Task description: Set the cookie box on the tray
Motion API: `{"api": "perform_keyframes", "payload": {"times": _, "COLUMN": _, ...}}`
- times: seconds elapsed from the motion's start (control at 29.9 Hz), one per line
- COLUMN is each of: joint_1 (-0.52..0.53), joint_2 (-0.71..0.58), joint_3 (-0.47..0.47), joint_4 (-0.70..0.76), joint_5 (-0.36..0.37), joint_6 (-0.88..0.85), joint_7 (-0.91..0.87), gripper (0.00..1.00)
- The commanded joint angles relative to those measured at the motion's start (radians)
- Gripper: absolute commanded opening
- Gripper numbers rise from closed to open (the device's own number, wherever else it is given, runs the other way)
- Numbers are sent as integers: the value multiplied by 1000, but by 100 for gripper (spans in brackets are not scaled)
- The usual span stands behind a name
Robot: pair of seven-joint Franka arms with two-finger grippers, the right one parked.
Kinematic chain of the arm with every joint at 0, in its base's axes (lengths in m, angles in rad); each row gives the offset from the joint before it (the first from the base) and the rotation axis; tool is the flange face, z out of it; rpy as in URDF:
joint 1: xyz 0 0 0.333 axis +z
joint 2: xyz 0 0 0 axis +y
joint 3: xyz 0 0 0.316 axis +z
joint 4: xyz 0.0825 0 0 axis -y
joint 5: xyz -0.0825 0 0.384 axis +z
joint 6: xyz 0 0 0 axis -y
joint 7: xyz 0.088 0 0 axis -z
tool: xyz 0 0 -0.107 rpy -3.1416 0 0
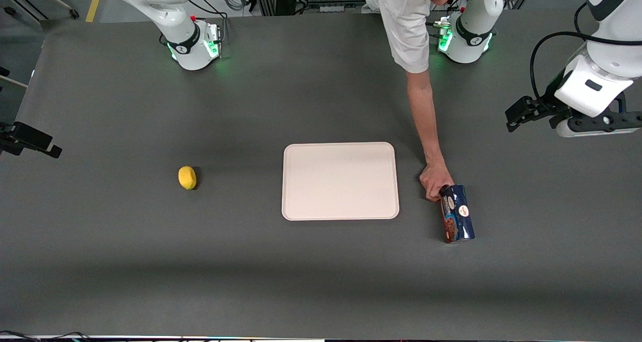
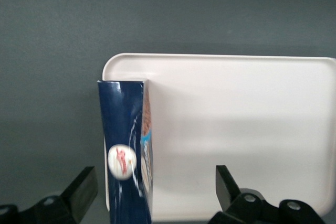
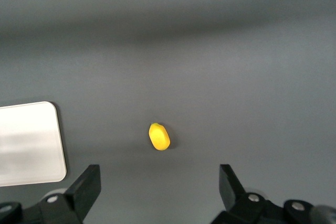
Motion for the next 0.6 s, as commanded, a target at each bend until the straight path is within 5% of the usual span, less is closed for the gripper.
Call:
{"api": "perform_keyframes", "payload": {"times": 0.0, "joint_1": -16, "joint_2": -11, "joint_3": 11, "joint_4": 6, "joint_5": 16, "joint_6": -21, "joint_7": 13, "gripper": 100}}
{"api": "perform_keyframes", "payload": {"times": 0.57, "joint_1": -18, "joint_2": -2, "joint_3": 11, "joint_4": 9, "joint_5": 18, "joint_6": -30, "joint_7": 13, "gripper": 100}}
